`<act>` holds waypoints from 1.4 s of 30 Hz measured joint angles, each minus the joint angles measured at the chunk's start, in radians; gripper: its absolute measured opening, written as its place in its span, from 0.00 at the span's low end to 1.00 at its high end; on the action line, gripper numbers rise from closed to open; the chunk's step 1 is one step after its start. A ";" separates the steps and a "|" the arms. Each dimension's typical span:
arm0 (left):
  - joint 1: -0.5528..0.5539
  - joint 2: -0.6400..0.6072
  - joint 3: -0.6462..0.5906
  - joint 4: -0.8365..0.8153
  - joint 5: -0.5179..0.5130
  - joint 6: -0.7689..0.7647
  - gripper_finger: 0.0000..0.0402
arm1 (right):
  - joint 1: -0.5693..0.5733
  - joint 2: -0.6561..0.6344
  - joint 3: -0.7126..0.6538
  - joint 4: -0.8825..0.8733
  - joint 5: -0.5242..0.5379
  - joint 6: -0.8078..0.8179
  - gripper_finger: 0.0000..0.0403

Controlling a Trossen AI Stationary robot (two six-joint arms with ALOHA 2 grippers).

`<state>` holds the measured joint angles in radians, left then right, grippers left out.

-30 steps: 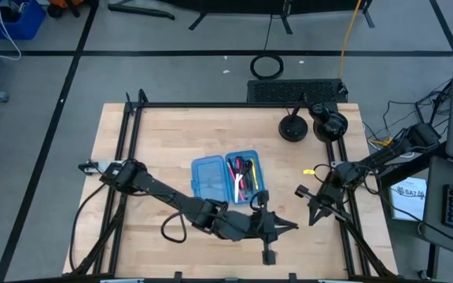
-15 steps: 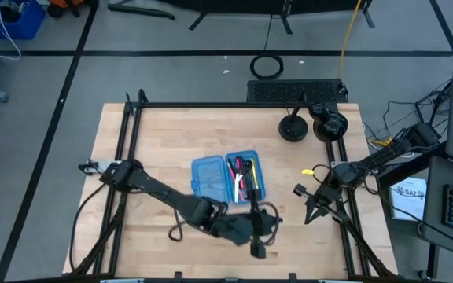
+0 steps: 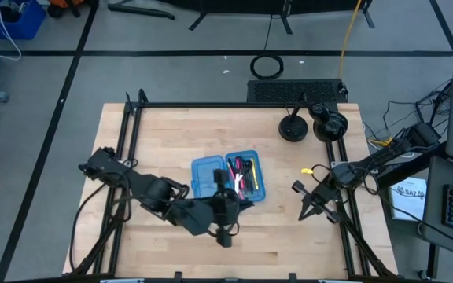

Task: Pick & place school supplies into a supply box
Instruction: Return to Home Position

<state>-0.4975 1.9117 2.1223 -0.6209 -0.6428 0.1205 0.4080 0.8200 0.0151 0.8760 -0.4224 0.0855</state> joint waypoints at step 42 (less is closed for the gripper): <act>0.451 -1.231 -1.518 0.622 0.725 0.094 0.00 | -0.057 0.015 0.106 -0.097 0.559 -0.053 0.00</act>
<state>-0.0464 0.6807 0.6039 0.0012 0.0818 0.2142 0.3506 0.8354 0.1215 0.7792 0.1365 0.0330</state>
